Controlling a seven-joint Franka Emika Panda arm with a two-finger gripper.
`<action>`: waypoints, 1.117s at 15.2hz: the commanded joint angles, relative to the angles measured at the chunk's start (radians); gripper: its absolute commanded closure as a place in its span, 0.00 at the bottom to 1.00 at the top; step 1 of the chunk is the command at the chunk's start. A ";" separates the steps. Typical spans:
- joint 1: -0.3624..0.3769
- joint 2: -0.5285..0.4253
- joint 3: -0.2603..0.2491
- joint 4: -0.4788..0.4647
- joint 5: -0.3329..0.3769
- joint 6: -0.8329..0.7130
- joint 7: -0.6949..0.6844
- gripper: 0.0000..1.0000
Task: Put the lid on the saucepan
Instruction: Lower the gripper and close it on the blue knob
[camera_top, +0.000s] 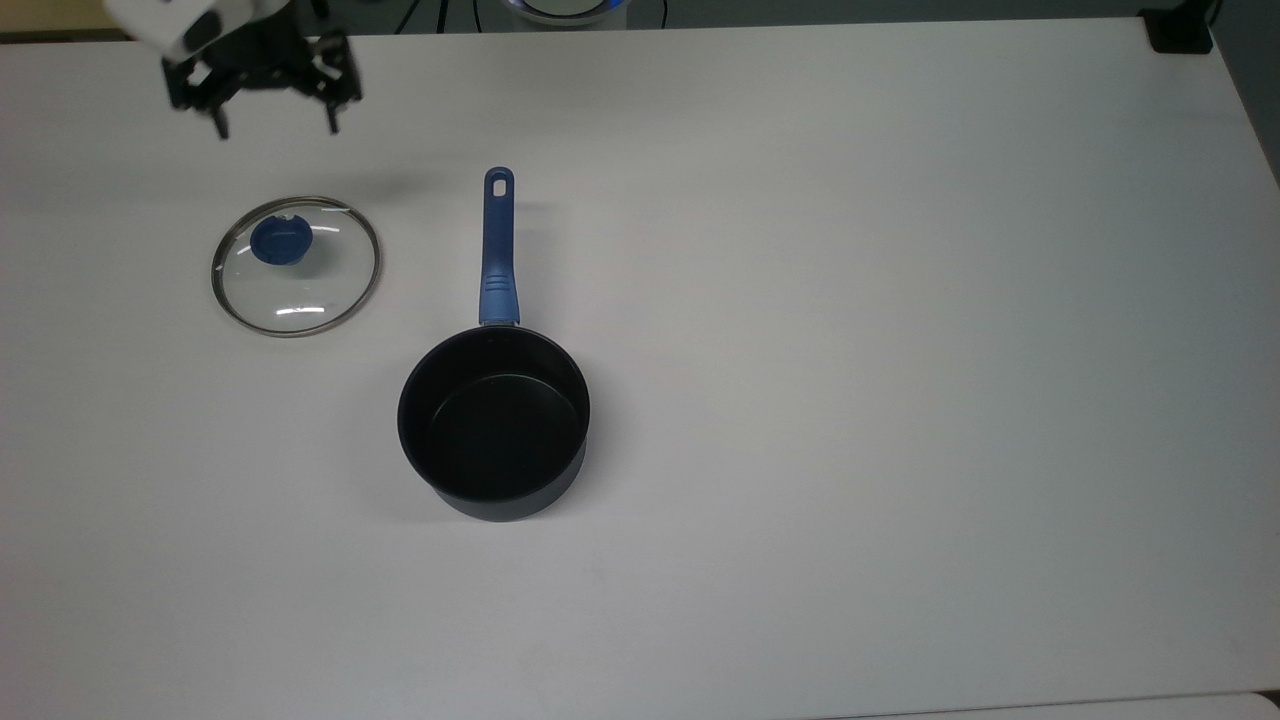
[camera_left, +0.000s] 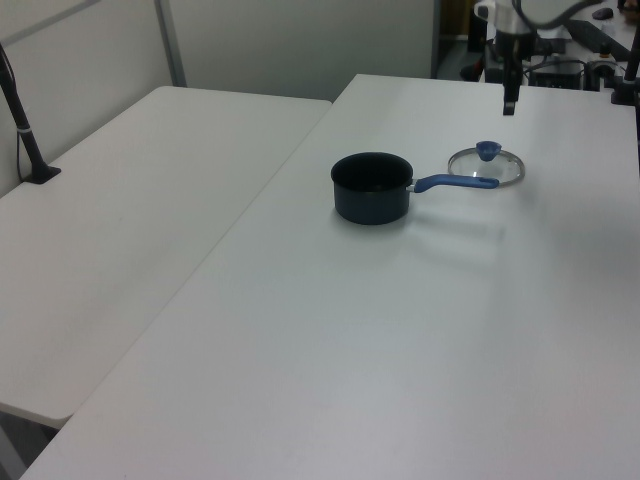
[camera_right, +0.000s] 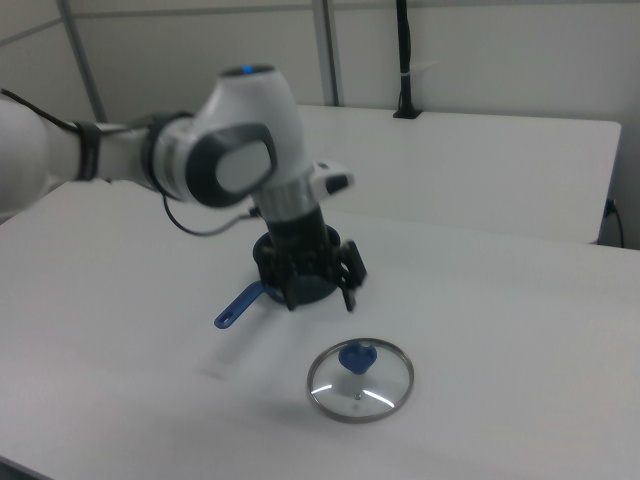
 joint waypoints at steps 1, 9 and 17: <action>-0.042 0.086 -0.003 -0.018 0.011 0.100 0.006 0.00; -0.053 0.209 0.000 -0.017 0.094 0.261 0.124 0.00; -0.049 0.247 0.007 -0.015 0.106 0.294 0.143 0.32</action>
